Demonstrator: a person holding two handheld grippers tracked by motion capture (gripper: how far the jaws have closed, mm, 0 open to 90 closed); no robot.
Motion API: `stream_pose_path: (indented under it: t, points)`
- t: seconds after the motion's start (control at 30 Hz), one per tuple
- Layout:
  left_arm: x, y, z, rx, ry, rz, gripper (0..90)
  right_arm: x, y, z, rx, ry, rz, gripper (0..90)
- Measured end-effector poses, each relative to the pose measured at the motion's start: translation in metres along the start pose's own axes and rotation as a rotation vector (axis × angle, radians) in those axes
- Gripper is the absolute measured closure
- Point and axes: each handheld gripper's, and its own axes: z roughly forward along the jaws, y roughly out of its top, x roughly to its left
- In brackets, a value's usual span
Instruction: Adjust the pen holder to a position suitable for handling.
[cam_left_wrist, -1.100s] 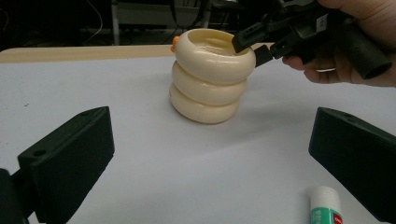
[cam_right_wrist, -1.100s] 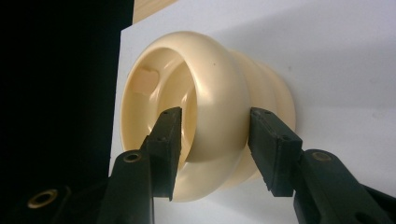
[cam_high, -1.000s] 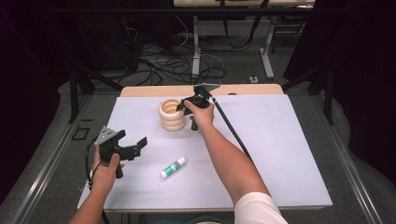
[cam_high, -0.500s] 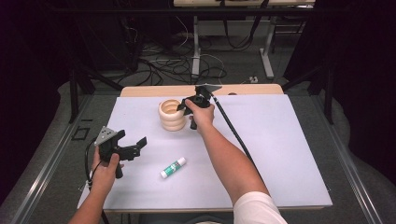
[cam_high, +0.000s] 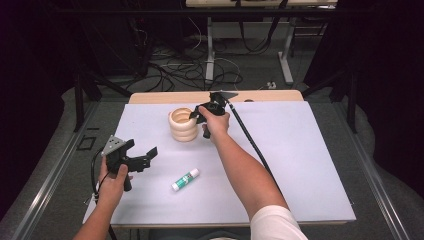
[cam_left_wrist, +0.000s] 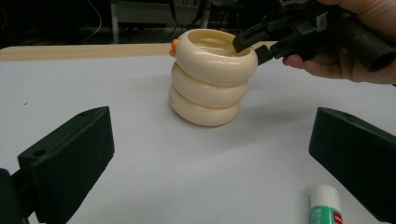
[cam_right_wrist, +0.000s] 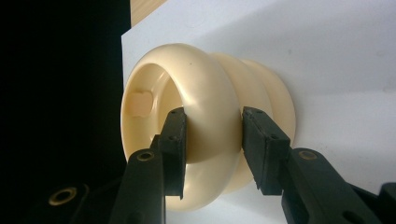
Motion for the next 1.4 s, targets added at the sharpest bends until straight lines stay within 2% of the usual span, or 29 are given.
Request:
stream_pose_path:
  t: [0.27, 0.4, 0.5, 0.67, 0.87, 0.93, 1.0, 1.03, 1.07, 1.1, 1.17, 1.33, 1.4]
  points:
    - [0.000, 0.000, 0.000, 0.000, 0.000, 0.001, 0.2, 0.000, 0.001, -0.003, 0.000, 0.010, 0.005, 62.2]
    - [0.000, 0.000, 0.000, 0.002, 0.001, 0.002, 0.2, 0.002, 0.002, -0.010, 0.001, 0.029, 0.015, 62.2]
    - [0.000, 0.000, 0.001, 0.003, 0.000, 0.003, 0.2, 0.002, 0.002, -0.014, -0.006, 0.036, 0.003, 62.2]
    - [0.000, 0.000, 0.001, 0.006, 0.002, 0.003, 0.2, 0.003, 0.001, -0.023, -0.006, 0.032, -0.001, 62.1]
    - [0.000, 0.000, 0.001, 0.003, 0.003, 0.004, 0.2, -0.003, 0.002, -0.045, -0.033, 0.056, 0.011, 62.2]
    - [0.001, 0.000, 0.000, 0.004, 0.004, 0.004, 0.2, -0.006, 0.003, -0.053, -0.024, 0.042, 0.006, 62.2]
    - [0.001, 0.000, 0.000, 0.006, 0.005, 0.006, 0.2, -0.007, 0.003, -0.057, -0.033, 0.053, 0.007, 62.2]
    - [0.001, 0.000, 0.000, 0.009, 0.007, 0.003, 0.2, -0.010, 0.003, -0.065, -0.043, 0.045, 0.000, 62.2]
    - [0.001, 0.000, 0.000, 0.008, 0.006, 0.003, 0.2, -0.012, 0.002, -0.069, -0.052, 0.058, -0.001, 62.1]
    - [0.000, 0.000, 0.000, 0.010, 0.003, 0.002, 0.2, -0.013, 0.003, -0.074, -0.036, 0.050, 0.001, 62.2]
    - [0.000, 0.000, 0.000, 0.007, 0.007, 0.004, 0.2, -0.018, 0.002, -0.081, -0.052, 0.074, 0.001, 62.2]
    - [0.001, 0.000, -0.001, 0.018, 0.007, 0.005, 0.2, -0.026, -0.001, -0.101, -0.040, 0.048, -0.022, 62.1]
    - [0.000, 0.000, -0.001, 0.015, 0.007, 0.006, 0.2, -0.029, -0.002, -0.104, -0.037, 0.054, -0.023, 62.1]
